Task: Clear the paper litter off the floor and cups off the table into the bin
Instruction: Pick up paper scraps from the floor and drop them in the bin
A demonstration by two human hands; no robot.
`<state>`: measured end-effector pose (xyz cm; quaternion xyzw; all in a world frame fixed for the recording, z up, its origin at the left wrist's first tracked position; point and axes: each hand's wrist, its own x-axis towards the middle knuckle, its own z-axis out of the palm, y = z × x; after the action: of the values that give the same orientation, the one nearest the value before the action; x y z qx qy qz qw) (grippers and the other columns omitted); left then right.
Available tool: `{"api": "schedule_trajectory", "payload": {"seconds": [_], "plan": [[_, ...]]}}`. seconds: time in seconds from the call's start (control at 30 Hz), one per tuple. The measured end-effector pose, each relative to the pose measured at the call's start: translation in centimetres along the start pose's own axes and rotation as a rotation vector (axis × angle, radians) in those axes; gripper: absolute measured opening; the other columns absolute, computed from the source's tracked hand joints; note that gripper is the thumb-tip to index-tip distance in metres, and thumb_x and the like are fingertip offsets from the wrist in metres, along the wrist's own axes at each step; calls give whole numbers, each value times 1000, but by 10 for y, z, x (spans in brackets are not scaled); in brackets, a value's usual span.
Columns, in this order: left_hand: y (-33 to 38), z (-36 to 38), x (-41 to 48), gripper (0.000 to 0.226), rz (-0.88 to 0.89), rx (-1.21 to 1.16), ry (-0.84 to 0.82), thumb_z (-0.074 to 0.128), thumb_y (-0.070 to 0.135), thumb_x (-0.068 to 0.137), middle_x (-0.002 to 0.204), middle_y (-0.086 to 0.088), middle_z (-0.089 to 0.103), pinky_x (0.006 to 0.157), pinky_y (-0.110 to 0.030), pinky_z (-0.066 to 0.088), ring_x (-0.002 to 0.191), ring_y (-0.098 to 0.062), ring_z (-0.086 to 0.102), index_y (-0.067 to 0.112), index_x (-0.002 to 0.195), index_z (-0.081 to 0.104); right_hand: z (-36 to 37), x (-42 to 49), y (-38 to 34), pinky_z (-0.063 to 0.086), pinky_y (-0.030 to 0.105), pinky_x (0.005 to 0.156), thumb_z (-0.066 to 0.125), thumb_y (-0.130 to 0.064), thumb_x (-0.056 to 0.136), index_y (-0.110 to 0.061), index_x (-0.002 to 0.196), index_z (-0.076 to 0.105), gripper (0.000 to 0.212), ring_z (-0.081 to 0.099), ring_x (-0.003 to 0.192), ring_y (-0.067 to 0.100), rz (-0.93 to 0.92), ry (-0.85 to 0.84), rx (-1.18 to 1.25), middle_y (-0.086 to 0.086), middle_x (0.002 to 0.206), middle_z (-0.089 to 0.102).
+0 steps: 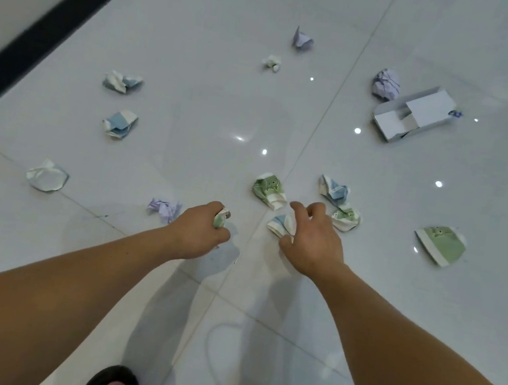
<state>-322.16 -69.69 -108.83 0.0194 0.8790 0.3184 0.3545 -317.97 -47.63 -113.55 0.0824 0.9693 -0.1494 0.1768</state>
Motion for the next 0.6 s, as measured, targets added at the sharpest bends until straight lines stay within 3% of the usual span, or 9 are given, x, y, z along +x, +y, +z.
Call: {"api": "schedule_trajectory", "payload": {"seconds": [0.1,0.2,0.3,0.43,0.5,0.6], "plan": [[-7,6,9,30,-9,6,-18,54,16,86,98,-4,62,75,-29,47,91,-23,60,16,116,54,21,14,4,46,36,73,58,-65,81,-34,147,17,84,48,105,28,28,-146,-150,6,134,26],[-10,6,17,29,-10,8,-9,54,18,85,96,-2,62,71,-27,47,89,-23,61,18,114,55,33,17,2,42,33,63,58,-57,85,-27,138,30,67,50,82,25,49,-171,-180,9,126,35],[0,1,6,28,-27,28,4,54,17,84,97,-7,64,69,-28,46,86,-24,61,14,113,55,22,-2,-1,39,32,60,60,-47,83,-23,130,37,57,46,72,24,14,-193,-197,8,117,39],[28,-17,-45,28,-50,10,-6,53,15,86,85,-2,57,64,-27,46,69,-12,52,13,114,53,-37,-46,-27,36,30,54,57,-51,81,-24,125,38,56,48,69,24,-47,-183,-198,7,112,42],[45,-31,-82,29,-51,23,-16,52,16,88,83,1,51,62,-27,46,69,-14,50,14,117,51,-76,-69,-47,30,28,49,54,-53,81,-23,123,38,53,48,67,23,-93,-165,-219,6,111,43],[75,-70,-148,33,-48,14,-39,51,17,89,96,-8,57,63,-26,46,81,-24,58,15,122,50,-147,-112,-84,21,28,47,51,-56,83,-23,122,39,53,45,67,22,-140,-137,-255,5,109,46]]}}
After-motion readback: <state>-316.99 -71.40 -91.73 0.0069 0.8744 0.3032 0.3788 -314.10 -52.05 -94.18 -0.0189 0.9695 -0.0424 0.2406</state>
